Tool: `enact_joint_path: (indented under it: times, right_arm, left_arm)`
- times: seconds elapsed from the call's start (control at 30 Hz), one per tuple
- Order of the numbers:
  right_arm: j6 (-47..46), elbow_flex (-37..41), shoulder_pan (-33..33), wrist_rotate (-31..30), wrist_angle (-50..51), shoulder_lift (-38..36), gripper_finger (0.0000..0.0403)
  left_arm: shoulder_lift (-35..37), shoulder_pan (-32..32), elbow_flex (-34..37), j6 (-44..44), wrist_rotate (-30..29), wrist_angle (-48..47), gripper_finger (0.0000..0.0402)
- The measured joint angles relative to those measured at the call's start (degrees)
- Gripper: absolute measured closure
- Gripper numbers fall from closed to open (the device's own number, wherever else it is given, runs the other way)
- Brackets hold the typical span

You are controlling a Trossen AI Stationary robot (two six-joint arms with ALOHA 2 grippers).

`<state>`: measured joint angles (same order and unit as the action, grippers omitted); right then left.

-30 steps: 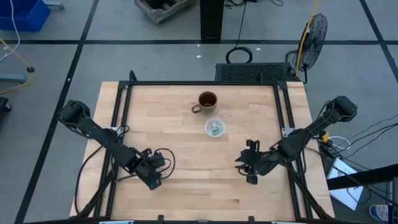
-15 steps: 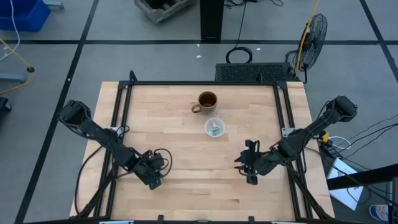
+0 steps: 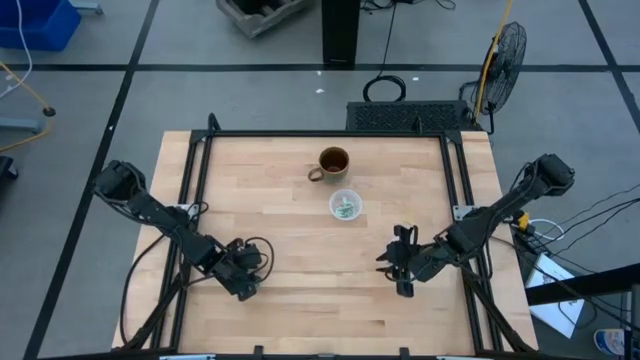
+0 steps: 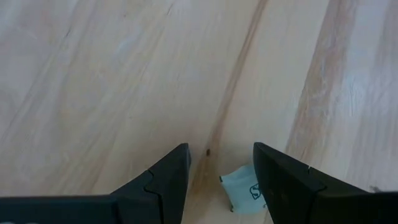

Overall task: Pick and place items into bin
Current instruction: Put the stevia packet into the top transparent bin

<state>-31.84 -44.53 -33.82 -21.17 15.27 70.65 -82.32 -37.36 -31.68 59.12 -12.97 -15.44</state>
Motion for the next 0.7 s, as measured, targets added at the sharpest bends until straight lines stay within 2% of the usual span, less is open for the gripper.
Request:
enact_joint_path:
  times: [0.13,0.2,0.4,0.5,0.57,0.7]
  right_arm:
    - [0.1,5.0,0.0,0.2,-7.2,0.1,0.0285]
    - [-0.4,7.9,0.0,0.2,-11.5,0.0,0.0284]
    - [-3.4,14.5,0.0,0.4,-26.8,0.0,0.0288]
    - [3.1,15.4,0.0,0.4,-32.6,0.0,0.0288]
    - [8.1,15.3,0.0,0.4,-35.4,0.0,0.0288]
    - [14.2,15.4,0.1,0.3,-37.9,0.0,0.0288]
  left_arm:
    - [0.0,0.0,0.1,-2.5,0.3,0.6,0.0217]
    - [0.0,0.0,0.1,-3.1,0.4,0.5,0.0233]
    - [-0.1,0.1,0.2,-4.1,0.2,-0.2,0.0336]
    - [0.4,0.2,0.0,-4.1,0.6,0.0,0.0387]
    - [1.1,0.8,-0.6,-2.5,2.4,0.4,0.0393]
    - [2.8,2.7,-2.3,1.2,6.6,0.5,0.0362]
